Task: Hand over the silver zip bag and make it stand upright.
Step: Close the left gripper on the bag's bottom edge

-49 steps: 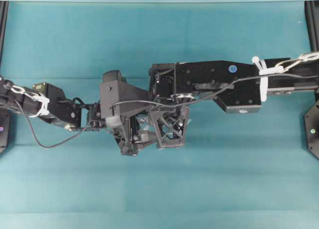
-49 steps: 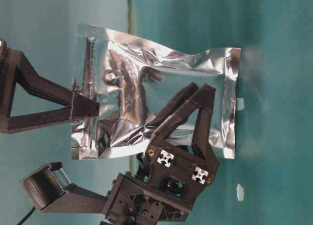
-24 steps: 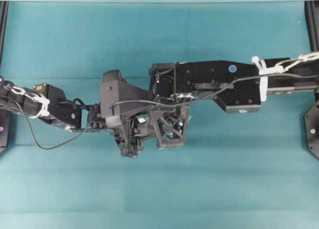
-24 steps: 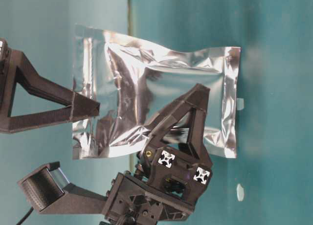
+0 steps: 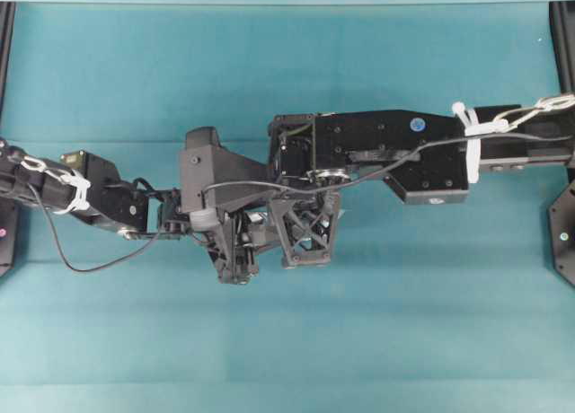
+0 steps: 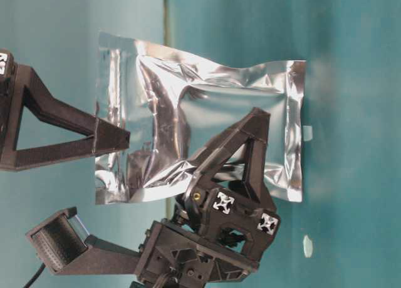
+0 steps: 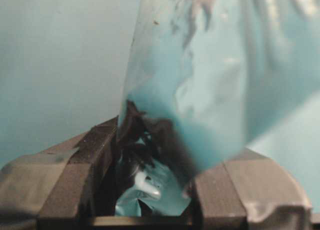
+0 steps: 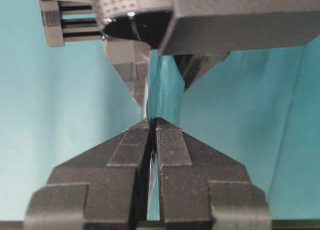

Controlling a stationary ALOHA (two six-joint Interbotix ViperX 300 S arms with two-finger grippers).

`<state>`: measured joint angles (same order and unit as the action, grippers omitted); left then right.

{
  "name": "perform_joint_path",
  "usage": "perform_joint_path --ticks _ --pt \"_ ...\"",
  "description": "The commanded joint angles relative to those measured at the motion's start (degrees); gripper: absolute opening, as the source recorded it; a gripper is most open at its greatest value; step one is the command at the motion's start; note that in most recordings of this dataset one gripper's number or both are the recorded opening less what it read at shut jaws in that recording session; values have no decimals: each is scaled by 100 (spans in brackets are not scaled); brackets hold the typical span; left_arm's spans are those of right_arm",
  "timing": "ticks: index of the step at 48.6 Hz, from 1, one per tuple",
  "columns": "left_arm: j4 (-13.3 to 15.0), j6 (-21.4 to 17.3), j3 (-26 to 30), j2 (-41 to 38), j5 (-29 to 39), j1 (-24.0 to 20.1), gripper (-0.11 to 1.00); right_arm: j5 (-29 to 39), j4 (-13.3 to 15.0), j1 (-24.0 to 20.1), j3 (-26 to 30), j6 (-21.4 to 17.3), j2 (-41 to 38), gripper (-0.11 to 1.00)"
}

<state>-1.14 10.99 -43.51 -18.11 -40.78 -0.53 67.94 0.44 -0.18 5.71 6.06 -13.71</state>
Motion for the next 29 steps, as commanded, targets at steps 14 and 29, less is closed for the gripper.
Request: perform_joint_path --ticks 14,29 --pt "-9 -88 18 44 0 18 31 97 -70 -18 62 -9 53 14" --pt "-9 -105 18 62 0 26 31 211 0 -26 53 -18 105 90"
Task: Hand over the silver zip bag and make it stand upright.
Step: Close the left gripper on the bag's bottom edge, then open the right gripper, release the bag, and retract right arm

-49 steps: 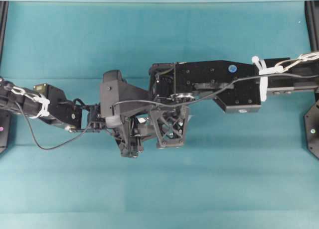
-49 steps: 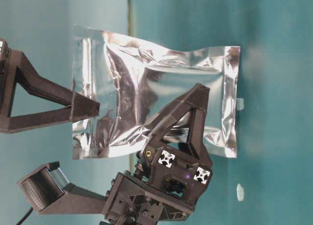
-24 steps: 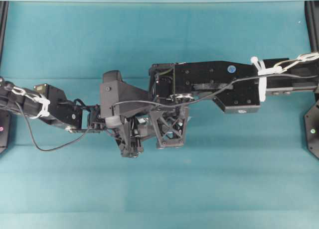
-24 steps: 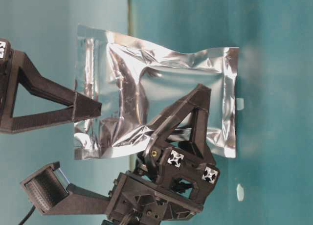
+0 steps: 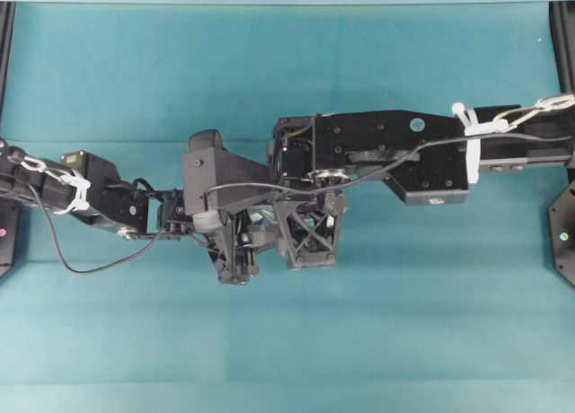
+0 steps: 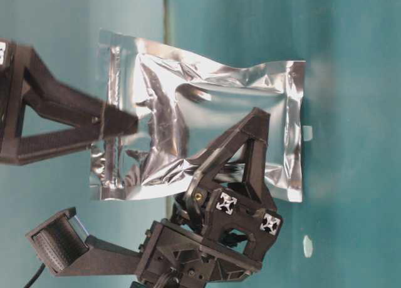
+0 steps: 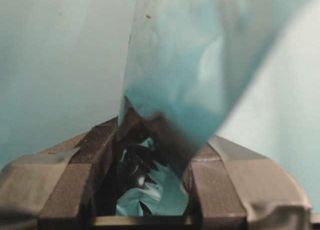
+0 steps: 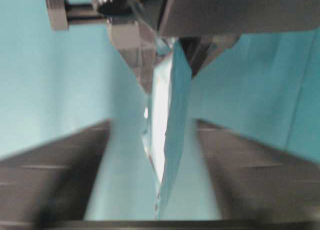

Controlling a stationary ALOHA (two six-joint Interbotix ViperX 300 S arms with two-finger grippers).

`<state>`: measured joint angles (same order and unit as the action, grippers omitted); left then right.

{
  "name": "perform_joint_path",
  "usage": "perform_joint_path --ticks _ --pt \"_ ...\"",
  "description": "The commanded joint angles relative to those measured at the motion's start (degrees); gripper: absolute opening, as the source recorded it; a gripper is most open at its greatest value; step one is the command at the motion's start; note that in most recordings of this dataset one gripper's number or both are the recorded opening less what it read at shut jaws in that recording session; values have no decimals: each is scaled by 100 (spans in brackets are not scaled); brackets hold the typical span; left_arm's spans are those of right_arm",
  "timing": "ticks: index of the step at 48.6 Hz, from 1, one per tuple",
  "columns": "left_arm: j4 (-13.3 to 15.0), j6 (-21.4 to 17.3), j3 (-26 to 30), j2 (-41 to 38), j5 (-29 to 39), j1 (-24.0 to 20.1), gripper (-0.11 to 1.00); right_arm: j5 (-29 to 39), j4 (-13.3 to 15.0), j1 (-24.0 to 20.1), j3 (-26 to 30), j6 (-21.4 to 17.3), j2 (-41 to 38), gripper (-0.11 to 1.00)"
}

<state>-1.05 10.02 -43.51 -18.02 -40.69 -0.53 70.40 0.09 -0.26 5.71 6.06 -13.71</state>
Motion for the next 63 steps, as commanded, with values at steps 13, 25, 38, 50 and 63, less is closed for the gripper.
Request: perform_joint_path --ticks 13,25,38,50,63 --pt "-18 -26 9 53 -9 26 28 0 53 44 53 -44 167 89" --pt "-18 -352 9 62 79 44 28 79 62 211 -79 -334 457 89" --pt "-18 -387 0 62 141 44 28 -44 79 281 -765 -589 1459 89" --pt "-18 -369 0 70 176 44 28 -536 79 229 -1318 -782 2224 89" --pt "-18 -352 0 114 246 44 28 -2092 79 185 -2030 -914 2874 89"
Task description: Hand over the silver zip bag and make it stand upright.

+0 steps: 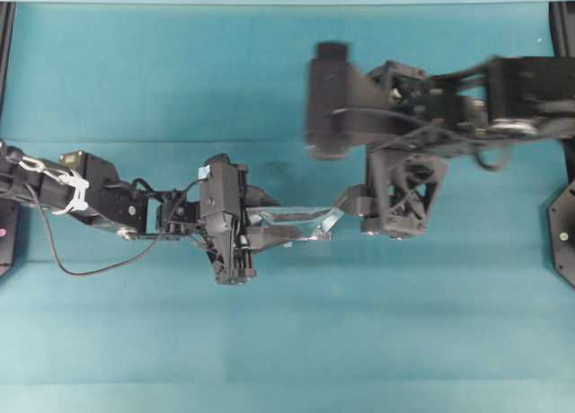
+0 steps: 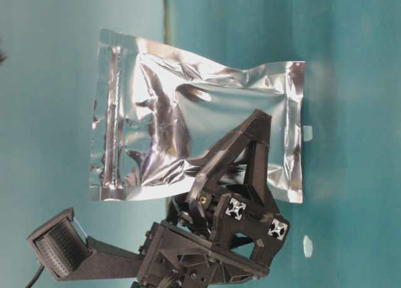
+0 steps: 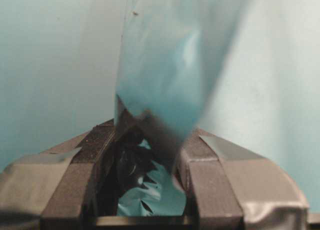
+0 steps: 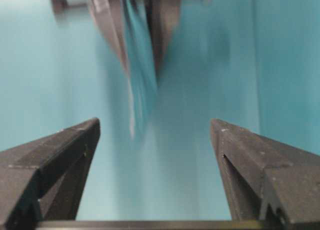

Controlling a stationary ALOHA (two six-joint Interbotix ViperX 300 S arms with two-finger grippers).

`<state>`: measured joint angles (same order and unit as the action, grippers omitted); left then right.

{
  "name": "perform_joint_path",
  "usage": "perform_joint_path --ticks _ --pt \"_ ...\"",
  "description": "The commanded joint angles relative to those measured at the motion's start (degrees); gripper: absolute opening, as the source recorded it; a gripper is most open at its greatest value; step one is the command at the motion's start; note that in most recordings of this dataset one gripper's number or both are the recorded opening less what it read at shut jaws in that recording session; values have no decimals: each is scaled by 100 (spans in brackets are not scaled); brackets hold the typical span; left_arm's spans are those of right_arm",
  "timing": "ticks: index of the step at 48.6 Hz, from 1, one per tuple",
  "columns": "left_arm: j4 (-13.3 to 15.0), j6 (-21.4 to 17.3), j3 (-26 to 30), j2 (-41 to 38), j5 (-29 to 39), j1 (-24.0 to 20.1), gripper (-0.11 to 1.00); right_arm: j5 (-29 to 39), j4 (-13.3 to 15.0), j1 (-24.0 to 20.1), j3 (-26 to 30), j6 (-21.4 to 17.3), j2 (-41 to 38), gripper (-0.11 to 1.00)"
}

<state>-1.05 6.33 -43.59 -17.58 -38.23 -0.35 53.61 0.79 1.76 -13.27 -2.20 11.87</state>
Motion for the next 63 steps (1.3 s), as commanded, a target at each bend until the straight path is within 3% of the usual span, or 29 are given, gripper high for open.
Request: perform_joint_path --ticks 1,25,39,63 --pt "-18 26 0 70 0 26 28 -536 9 -18 -211 -97 369 89" --pt "-18 26 0 97 9 26 28 -3366 -18 -35 -2057 -835 1863 89" --pt "-18 26 0 132 44 26 28 -3771 -26 -70 -2760 -861 2136 89" --pt "-18 9 9 141 88 26 28 -3823 -62 -70 -2971 -870 2303 89"
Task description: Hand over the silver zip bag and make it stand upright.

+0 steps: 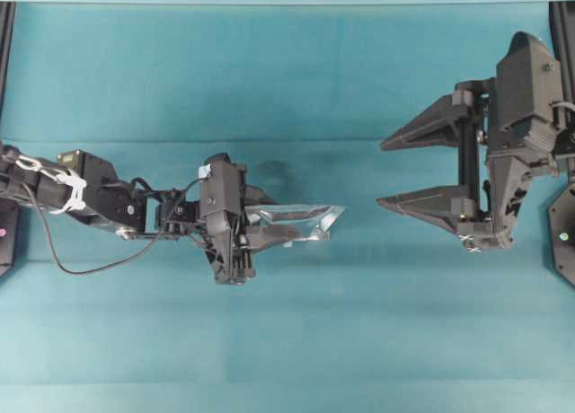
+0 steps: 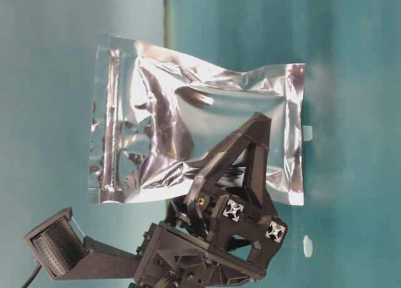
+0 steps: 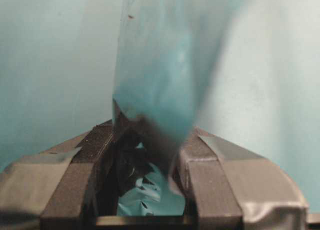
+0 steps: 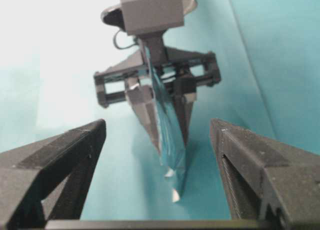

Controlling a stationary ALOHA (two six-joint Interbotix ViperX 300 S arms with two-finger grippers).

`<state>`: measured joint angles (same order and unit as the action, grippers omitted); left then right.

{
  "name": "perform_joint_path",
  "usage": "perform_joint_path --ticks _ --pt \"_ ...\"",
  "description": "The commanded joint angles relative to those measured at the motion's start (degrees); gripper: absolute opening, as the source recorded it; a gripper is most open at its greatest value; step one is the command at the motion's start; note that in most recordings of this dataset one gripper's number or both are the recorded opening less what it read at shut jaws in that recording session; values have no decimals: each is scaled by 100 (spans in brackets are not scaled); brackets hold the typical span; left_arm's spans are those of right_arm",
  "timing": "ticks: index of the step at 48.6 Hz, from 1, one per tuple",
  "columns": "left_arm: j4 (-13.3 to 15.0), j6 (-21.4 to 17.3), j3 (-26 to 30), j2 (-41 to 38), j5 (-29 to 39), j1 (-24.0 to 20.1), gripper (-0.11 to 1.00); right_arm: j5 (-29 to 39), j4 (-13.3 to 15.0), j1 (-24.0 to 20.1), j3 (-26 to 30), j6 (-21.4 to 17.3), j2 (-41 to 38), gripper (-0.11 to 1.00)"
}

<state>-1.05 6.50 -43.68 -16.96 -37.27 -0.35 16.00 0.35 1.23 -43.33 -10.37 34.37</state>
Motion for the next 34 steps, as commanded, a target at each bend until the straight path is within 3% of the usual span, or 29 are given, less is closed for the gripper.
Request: perform_joint_path --ticks 1,34 --pt "-18 -9 18 79 -9 26 28 -53 -18 -18 26 -53 53 89" --pt "-18 -9 26 79 35 26 28 -79 -62 -18 -114 -53 62 89"
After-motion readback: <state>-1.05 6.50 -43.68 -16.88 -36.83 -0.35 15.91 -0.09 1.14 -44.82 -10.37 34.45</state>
